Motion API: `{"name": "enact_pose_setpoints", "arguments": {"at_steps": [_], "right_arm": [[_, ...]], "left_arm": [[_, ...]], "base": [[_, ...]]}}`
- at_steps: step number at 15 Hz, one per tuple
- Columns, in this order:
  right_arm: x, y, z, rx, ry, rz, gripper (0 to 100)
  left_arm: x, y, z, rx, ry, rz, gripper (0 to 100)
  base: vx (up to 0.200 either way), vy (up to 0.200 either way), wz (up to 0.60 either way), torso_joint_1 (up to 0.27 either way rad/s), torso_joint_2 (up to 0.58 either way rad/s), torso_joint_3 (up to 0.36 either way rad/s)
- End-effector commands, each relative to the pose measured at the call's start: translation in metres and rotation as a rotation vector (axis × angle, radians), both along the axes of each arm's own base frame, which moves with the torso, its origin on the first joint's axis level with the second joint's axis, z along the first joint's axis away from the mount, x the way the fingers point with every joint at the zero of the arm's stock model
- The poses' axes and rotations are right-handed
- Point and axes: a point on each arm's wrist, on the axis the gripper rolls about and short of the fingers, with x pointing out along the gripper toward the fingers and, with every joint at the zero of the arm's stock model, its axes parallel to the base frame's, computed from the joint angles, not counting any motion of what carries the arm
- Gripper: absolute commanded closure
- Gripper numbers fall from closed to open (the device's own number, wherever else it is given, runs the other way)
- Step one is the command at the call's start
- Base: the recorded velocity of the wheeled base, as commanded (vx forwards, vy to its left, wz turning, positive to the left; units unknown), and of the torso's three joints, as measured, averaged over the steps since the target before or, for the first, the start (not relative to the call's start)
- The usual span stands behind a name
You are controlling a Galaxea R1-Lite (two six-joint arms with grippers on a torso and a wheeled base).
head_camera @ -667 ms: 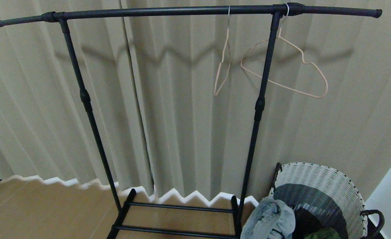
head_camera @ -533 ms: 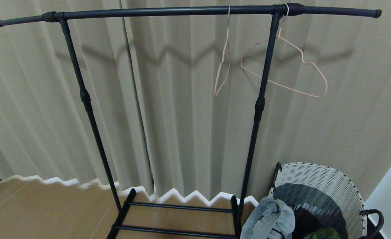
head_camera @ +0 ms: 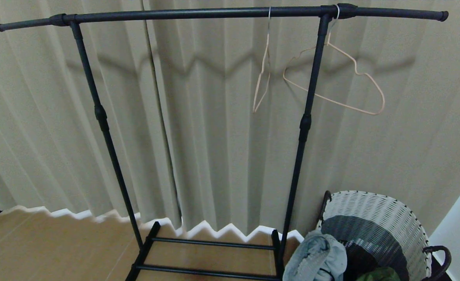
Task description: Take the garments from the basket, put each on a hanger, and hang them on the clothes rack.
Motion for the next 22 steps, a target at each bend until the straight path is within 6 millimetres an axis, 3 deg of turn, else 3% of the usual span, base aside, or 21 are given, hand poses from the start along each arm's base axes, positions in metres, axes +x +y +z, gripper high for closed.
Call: {"name": "enact_pose_setpoints", "arguments": {"at_steps": [1, 5, 8, 13, 18, 22], "right_arm": [[0.000, 0.000, 0.000, -0.006, -0.002, 0.000, 0], [0.000, 0.000, -0.001, -0.012, 0.004, 0.006, 0], [0.009, 0.000, 0.029, -0.087, 0.134, 0.058, 0], [0.080, 0.003, 0.046, -0.294, 0.584, 0.100, 0], [0.130, -0.007, 0.010, -0.590, 0.969, 0.167, 0], [0.162, -0.011, -0.023, -0.618, 1.141, 0.226, 0]], "left_arm": [[0.000, 0.000, 0.000, 0.000, -0.001, 0.000, 0], [0.000, 0.000, 0.000, 0.000, -0.001, 0.000, 0], [0.000, 0.000, 0.000, 0.000, -0.001, 0.000, 0], [0.000, 0.000, 0.000, 0.002, -0.001, 0.001, 0], [0.000, 0.000, 0.000, 0.003, -0.001, 0.001, 0], [0.000, 0.000, 0.000, 0.003, -0.001, 0.003, 0]], "base": [[0.000, 0.000, 0.00, 0.000, 0.00, 0.000], [0.000, 0.000, 0.00, 0.000, 0.00, 0.000], [0.000, 0.000, 0.00, 0.000, 0.00, 0.000], [0.000, 0.000, 0.00, 0.000, 0.00, 0.000], [0.000, 0.000, 0.00, 0.000, 0.00, 0.000], [0.000, 0.000, 0.00, 0.000, 0.00, 0.000]]}}
